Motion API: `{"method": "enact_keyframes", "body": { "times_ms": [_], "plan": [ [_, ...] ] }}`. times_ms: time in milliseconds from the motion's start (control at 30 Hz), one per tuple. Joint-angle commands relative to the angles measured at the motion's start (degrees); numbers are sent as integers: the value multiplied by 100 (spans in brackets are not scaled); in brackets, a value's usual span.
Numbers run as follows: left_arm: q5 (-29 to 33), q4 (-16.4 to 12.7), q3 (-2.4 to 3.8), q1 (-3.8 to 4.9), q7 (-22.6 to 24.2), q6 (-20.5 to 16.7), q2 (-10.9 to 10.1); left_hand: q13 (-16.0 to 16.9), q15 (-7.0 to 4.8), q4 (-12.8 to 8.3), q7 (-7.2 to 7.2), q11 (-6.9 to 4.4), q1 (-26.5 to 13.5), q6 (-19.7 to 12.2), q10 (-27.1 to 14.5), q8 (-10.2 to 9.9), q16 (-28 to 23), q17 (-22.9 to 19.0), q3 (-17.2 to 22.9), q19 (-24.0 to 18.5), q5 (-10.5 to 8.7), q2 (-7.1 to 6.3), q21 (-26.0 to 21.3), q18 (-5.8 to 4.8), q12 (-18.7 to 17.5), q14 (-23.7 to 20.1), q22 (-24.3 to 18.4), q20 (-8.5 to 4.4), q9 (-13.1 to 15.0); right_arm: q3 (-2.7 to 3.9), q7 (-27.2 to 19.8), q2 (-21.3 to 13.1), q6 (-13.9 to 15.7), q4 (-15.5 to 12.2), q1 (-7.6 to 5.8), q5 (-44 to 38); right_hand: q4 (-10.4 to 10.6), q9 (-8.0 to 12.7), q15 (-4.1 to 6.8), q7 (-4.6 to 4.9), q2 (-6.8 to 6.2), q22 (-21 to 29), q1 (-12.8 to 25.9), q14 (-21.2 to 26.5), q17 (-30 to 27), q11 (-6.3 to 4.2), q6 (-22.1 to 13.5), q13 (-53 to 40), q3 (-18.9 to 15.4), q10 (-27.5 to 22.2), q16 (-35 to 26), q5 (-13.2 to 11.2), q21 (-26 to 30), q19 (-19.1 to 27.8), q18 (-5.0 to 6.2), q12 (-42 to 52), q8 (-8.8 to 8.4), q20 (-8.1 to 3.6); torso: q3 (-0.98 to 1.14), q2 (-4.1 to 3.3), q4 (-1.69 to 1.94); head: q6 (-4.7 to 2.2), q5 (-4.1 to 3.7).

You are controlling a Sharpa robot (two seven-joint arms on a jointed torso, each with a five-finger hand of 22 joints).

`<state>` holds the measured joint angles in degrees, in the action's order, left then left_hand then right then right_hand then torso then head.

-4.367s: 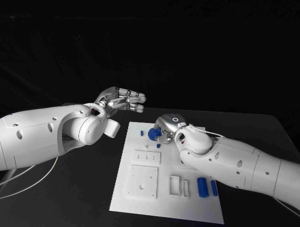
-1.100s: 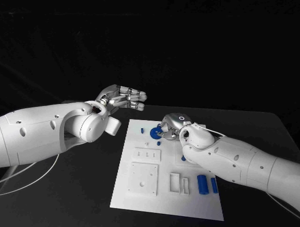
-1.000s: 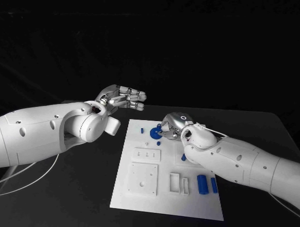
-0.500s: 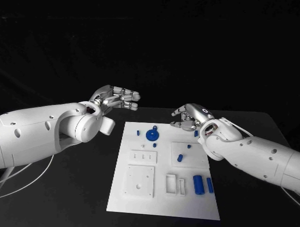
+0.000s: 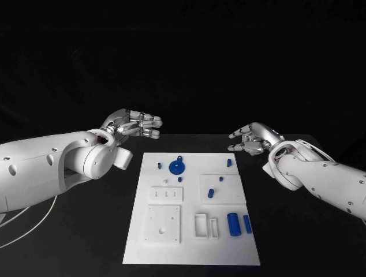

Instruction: Assemble the parts on the task board

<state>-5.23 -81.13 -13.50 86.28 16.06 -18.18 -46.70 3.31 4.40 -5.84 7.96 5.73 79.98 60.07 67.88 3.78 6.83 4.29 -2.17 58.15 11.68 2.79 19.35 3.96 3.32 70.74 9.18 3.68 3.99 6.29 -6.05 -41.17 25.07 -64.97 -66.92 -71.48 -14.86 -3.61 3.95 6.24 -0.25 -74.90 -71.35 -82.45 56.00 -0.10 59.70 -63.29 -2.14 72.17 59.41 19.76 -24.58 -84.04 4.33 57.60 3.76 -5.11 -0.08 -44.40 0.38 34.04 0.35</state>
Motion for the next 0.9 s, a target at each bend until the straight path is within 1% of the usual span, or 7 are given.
{"method": "enact_keyframes", "body": {
  "times_ms": [33,167,300,433,600,733,900],
  "plan": [
    [-49,15,4,-27,64,115,19,8,18,-35,3,35,-27,-75,-7,-25,17,2,-21,30,-14,-5,7,-11,0,16,-7,-15,-11,6,-334,-18,-535,178,16,356,-9,7,-2,13,44,-267,-23,56,-19,18,-150,32,-91,-76,-59,-75,67,-150,24,-53,-24,-8,17,-2,-24,8,-38],
    [-62,36,4,-51,57,122,29,9,22,-38,13,44,-35,-110,-29,-20,19,2,-31,27,-16,-11,3,-9,-1,10,-11,-11,-6,8,-391,-31,-730,348,58,382,86,18,-38,53,72,-264,-231,95,-8,59,-514,69,-398,-155,-51,-301,130,-111,59,-49,-33,33,14,-3,-11,26,-73],
    [-72,55,4,-67,53,130,36,9,26,-40,15,52,-39,-119,-51,-20,20,1,-36,25,-20,-12,-1,-8,-1,6,-14,-7,-4,8,-484,-16,-930,534,139,360,99,30,-58,80,3,-256,-323,133,-34,83,-868,119,-481,-224,-84,-486,177,-79,59,-87,-45,48,11,-3,-2,41,-115],
    [-79,73,4,-79,51,137,39,9,28,-45,18,57,-39,-123,-66,-19,22,1,-41,26,-22,-11,-4,-5,0,2,-18,-4,-2,9,-577,48,-1096,725,228,349,155,35,-60,70,-37,-256,-430,162,-7,77,-1023,153,-557,-278,-59,-517,193,-51,63,-82,-52,55,12,-1,7,44,-124],
    [-89,100,4,-94,51,150,49,9,28,-45,18,57,-39,-123,-66,-19,22,1,-41,26,-22,-11,-4,-5,0,2,-18,-4,-2,9,-650,161,-1268,921,322,389,102,34,-16,8,-12,-262,-509,179,22,6,-1028,158,-557,-293,-38,-498,169,-33,30,-64,-49,18,9,-2,16,53,-134],
    [-93,115,4,-102,50,159,54,9,28,-45,18,57,-39,-123,-66,-19,22,1,-41,26,-22,-11,-4,-5,0,2,-18,-4,-2,9,-679,224,-1350,1008,369,407,22,24,50,-65,34,-268,-493,180,51,-85,-777,153,-538,-287,-25,-442,122,-23,-31,-50,-41,-45,9,-6,20,61,-153],
    [-100,124,5,-105,49,164,54,9,28,-45,18,57,-39,-123,-66,-19,22,1,-41,26,-22,-11,-4,-5,0,2,-18,-4,-2,9,-688,291,-1347,1069,395,374,-52,13,66,-87,103,-271,-450,168,83,-105,-537,135,-523,-268,-10,-342,77,-22,-61,-31,-28,-71,8,-6,-4,64,-158]
  ]
}}
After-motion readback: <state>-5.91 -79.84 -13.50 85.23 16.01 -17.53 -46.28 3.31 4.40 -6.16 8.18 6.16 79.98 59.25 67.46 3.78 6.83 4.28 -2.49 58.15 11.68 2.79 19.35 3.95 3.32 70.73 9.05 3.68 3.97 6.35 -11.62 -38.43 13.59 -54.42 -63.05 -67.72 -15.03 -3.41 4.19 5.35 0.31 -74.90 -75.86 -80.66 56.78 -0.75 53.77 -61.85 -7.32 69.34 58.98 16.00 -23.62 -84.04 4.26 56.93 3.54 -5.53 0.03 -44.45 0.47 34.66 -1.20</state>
